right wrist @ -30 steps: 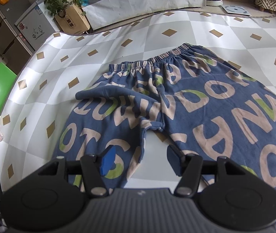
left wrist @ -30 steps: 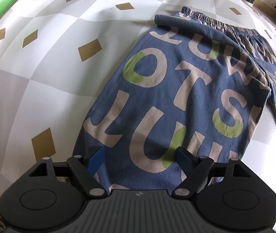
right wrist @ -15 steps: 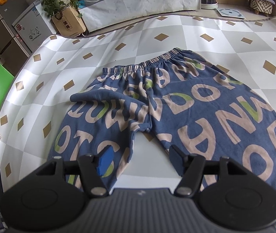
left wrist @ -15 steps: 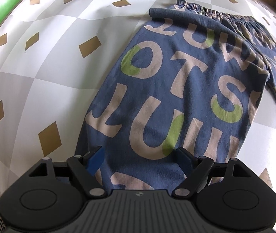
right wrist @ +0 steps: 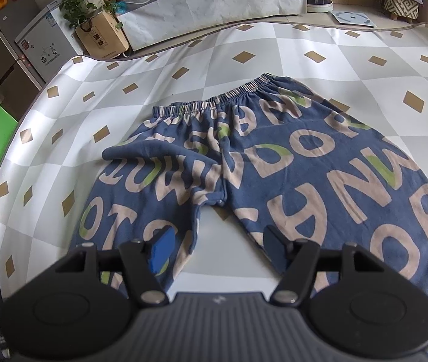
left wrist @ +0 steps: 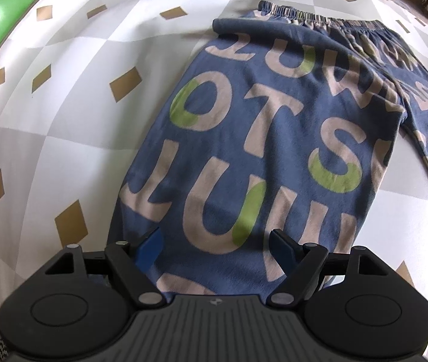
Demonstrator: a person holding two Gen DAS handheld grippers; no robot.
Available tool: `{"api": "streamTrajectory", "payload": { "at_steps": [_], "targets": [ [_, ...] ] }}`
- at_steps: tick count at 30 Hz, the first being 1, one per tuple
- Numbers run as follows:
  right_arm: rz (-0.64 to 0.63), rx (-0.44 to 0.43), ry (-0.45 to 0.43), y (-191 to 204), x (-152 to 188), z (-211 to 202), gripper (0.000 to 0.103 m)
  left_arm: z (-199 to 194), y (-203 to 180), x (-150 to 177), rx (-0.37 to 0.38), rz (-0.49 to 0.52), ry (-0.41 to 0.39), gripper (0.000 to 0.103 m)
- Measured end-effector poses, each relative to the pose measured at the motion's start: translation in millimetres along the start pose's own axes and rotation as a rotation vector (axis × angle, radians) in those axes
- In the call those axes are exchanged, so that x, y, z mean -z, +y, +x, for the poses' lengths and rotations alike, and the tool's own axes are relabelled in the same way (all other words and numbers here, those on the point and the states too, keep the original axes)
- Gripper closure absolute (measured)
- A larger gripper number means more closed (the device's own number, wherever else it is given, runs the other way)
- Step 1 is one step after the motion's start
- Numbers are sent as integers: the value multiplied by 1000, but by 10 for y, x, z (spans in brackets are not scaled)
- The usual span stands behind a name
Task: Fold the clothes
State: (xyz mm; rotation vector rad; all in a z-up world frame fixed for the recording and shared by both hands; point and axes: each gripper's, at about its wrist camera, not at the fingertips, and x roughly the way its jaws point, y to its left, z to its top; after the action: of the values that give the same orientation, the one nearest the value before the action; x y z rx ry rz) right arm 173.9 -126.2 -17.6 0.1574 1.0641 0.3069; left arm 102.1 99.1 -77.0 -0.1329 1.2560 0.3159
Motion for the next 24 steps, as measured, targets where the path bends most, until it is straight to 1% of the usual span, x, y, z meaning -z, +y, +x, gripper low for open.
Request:
{"api": "streamTrajectory", "payload": {
  "at_steps": [4, 10, 19, 24],
  "targets": [
    [0, 7, -3, -33, -21, 54, 40, -13, -50, -75, 19, -2, -24, 26],
    [27, 38, -23, -141, -111, 179, 39, -14, -118, -203, 46, -9, -37, 26],
    [91, 46, -60, -340, -261, 391, 38, 116, -114, -362, 76, -76, 13, 26],
    [102, 55, -91, -399, -355, 543, 38, 132, -126, -444, 94, -112, 22, 26]
  ]
}}
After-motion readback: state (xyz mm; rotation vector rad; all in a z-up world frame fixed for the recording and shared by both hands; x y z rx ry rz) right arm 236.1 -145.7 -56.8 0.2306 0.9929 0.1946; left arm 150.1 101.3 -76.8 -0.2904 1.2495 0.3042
